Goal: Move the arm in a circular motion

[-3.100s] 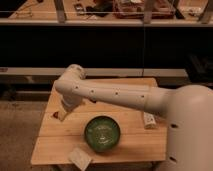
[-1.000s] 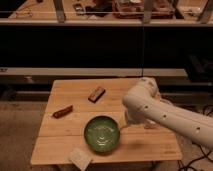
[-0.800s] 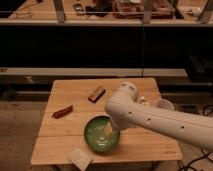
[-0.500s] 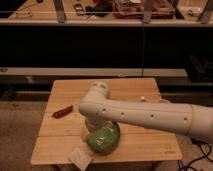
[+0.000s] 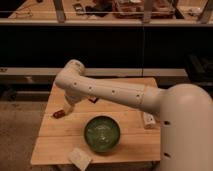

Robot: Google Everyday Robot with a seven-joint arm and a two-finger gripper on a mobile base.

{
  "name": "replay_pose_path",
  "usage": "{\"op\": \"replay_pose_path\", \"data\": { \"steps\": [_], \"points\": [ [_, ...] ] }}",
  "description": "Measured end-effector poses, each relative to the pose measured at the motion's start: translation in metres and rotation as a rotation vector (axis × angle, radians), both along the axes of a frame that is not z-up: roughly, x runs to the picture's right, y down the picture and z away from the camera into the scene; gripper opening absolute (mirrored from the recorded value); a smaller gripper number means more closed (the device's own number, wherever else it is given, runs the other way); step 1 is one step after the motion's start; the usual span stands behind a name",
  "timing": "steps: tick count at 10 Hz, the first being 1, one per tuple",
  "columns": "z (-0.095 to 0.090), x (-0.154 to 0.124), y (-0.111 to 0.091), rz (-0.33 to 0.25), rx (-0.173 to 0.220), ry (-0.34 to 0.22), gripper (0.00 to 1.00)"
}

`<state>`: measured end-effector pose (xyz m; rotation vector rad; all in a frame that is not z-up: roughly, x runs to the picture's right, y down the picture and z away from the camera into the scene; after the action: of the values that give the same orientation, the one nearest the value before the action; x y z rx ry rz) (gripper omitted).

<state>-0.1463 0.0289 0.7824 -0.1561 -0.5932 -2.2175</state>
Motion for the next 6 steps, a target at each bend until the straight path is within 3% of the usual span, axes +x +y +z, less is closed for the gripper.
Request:
{"op": "replay_pose_path", "data": {
  "steps": [2, 3, 5, 6],
  "points": [
    [0.023, 0.04, -0.07, 0.063, 0.076, 0.071, 0.8],
    [0.036, 0.083, -0.106, 0.137, 0.108, 0.137, 0.8],
    [0.05, 0.151, -0.128, 0.253, 0.116, 0.239, 0.8],
    [0.056, 0.199, -0.129, 0.342, 0.111, 0.307, 0.8]
  ]
}}
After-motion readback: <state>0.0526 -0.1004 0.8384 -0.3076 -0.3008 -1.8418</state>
